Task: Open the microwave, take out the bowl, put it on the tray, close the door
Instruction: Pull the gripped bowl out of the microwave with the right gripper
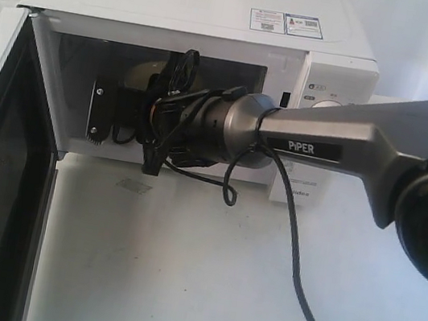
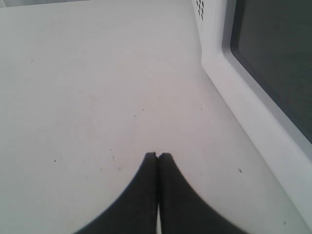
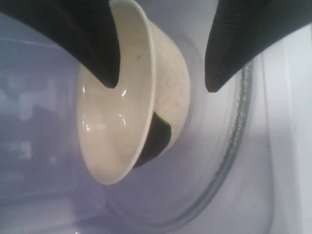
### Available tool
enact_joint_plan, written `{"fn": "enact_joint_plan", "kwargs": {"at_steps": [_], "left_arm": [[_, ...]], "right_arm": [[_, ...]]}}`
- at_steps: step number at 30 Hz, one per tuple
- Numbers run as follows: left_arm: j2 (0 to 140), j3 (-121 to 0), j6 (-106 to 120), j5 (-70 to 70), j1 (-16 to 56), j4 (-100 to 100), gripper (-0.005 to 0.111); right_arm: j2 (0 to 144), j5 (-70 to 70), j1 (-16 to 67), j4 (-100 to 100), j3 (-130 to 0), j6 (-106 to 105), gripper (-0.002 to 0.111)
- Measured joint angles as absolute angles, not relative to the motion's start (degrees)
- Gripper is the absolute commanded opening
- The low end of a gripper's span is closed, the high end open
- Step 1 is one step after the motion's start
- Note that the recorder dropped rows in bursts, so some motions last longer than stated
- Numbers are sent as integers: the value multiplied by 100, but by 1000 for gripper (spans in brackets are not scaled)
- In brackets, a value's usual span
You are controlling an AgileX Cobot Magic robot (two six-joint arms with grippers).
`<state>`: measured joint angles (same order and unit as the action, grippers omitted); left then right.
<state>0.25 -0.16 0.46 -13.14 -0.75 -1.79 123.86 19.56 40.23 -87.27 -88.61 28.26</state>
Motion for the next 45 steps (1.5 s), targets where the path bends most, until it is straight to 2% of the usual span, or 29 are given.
{"fn": "enact_joint_plan", "kwargs": {"at_steps": [15, 19, 21, 23, 24, 37, 45], "left_arm": [[25, -16, 46, -1314, -75, -179, 0], [25, -16, 46, -1314, -75, -179, 0], [25, -16, 46, -1314, -75, -179, 0], [25, -16, 46, -1314, -75, -179, 0], [25, -16, 46, -1314, -75, -179, 0], [25, -16, 46, -1314, -75, -179, 0], [25, -16, 46, -1314, -75, -179, 0]], "right_arm": [[12830, 2006, 3966, -8741, -9295, 2836, 48], [12963, 2058, 3966, -8741, -9412, 2836, 35], [12963, 2079, 3966, -8741, -9426, 2847, 22], [12963, 2091, 3966, -8718, -9439, 2847, 3], [12963, 2091, 3966, -8720, -9439, 2847, 0], [12900, 2234, 4309, -7579, -9439, 2859, 0], [12375, 3198, 4853, -6079, -9404, 2859, 0]]}}
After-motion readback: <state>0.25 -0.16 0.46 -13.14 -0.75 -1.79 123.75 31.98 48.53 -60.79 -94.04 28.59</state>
